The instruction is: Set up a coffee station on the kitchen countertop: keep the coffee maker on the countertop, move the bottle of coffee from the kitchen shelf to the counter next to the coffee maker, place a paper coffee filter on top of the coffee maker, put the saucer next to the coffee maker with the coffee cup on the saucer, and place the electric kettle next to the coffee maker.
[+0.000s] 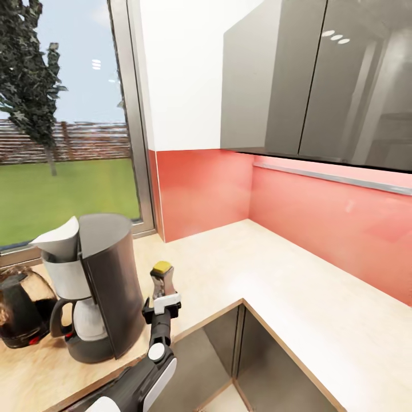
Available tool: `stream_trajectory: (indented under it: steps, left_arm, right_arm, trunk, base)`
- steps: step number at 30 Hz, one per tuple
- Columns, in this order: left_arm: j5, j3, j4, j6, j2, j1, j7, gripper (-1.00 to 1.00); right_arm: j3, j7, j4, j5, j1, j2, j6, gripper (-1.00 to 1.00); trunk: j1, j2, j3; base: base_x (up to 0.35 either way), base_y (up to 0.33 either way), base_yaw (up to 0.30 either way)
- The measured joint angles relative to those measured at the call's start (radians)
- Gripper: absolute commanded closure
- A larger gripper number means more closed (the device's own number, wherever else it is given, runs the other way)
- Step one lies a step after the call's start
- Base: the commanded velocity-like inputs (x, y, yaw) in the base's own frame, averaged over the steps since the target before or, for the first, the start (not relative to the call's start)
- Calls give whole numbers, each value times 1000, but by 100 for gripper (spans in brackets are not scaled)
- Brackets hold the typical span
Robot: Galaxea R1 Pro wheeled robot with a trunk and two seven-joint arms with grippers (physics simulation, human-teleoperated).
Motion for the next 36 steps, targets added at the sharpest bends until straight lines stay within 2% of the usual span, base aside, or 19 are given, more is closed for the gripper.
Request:
stream_trajectory:
  steps: [10, 20, 29, 33, 36]
  left_arm:
    - [0, 0, 0, -1, 0, 0, 1, -100]
    - [-1, 0, 0, -1, 0, 0, 0, -100]
    - [-3, -6, -1, -1, -1, 2, -9, -100]
    - [-5, -14, -4, -25, -12, 42, -35, -100]
    - [-11, -49, -4, -62, -15, 94, -69, -100]
  right_arm:
    - [0, 0, 0, 0, 0, 0, 0, -100]
    - [0, 0, 0, 0, 0, 0, 0, -100]
    - [0, 0, 0, 0, 0, 0, 0, -100]
    - [0, 1, 0, 0, 0, 0, 0, -100]
    - [-2, -1, 0, 0, 0, 0, 0, -100]
  trunk:
    - [0, 0, 0]
    - [0, 0, 0]
    - [0, 0, 0]
    - [0, 0, 0]
    - [0, 0, 0]
  base:
    - [-266, -132, 0]
    - [-63, -12, 0]
    - [-307, 0, 0]
    - [-336, 0, 0]
    - [-219, 0, 0]
